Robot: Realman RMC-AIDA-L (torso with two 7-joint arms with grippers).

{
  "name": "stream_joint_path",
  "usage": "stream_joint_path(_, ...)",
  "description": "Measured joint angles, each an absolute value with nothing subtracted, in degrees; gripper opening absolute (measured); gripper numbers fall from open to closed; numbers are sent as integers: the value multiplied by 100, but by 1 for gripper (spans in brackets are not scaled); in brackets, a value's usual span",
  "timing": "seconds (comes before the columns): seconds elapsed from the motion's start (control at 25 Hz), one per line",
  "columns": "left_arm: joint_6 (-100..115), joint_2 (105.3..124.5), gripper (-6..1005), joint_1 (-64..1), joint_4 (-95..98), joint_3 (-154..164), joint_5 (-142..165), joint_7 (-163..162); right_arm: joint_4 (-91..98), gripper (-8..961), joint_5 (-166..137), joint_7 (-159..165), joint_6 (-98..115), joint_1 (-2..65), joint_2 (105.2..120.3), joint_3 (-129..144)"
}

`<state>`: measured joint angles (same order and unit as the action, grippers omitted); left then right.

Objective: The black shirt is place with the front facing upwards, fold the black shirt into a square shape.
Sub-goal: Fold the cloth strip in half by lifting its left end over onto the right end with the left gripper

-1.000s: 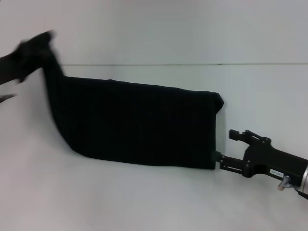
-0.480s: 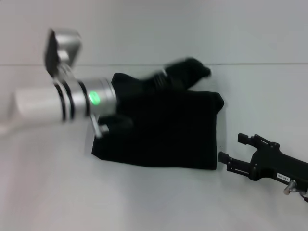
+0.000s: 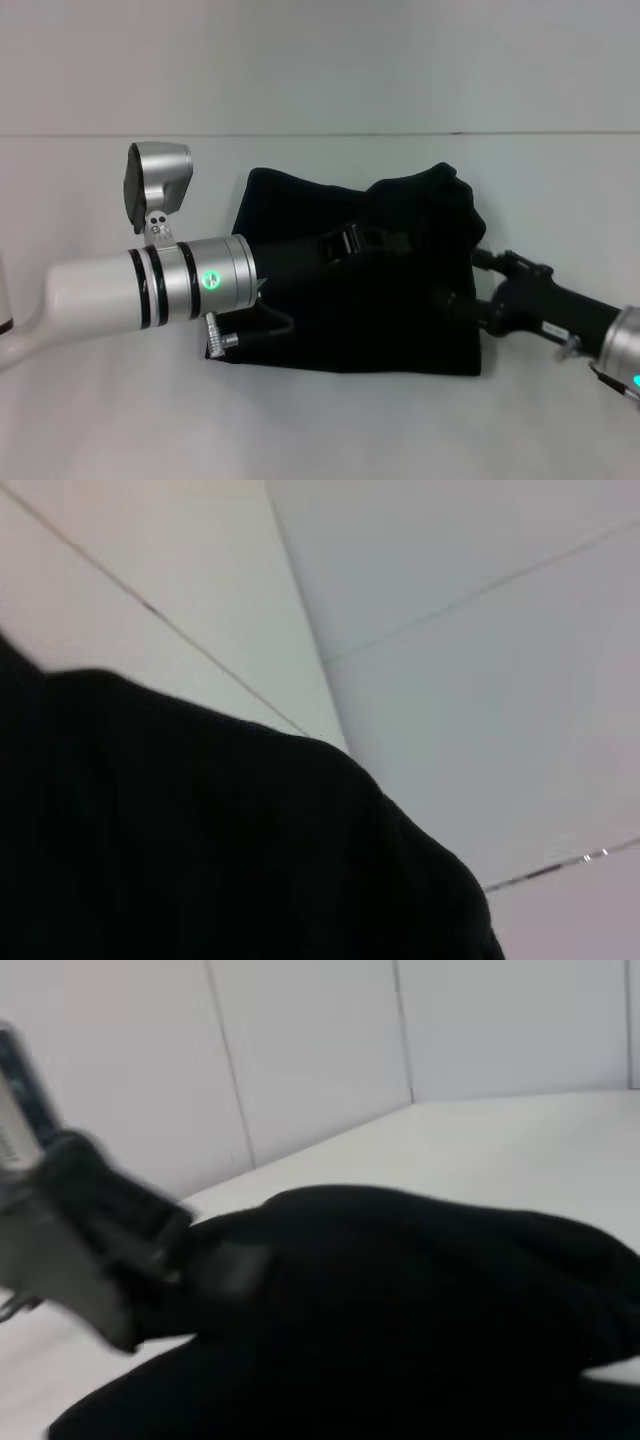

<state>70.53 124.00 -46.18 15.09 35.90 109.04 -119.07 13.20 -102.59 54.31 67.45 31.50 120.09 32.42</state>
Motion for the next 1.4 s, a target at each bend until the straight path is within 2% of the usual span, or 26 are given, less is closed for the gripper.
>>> stream_joint_path(0.32,7388,12401,60,-4499,1615,3646,10934,-11697,978,929,-9850,5383,5948,3794,12034,3236)
stream_joint_path(0.68,7352,12401,70,-4353,1595,4128,10944,-11606,1012,930,-9272,5362,5258,4121,12026,3234)
stream_joint_path(1.04,7140,12428,80,-4426,1483,4247,10947,-11463,1038,930,-8636,5352,4586,4101,12001,3189)
stream_joint_path(1.4,7472,12451,90,-4545,1400,4300,10712,-11233,1099,930,-7254,5353,4388,3666,11983,2814)
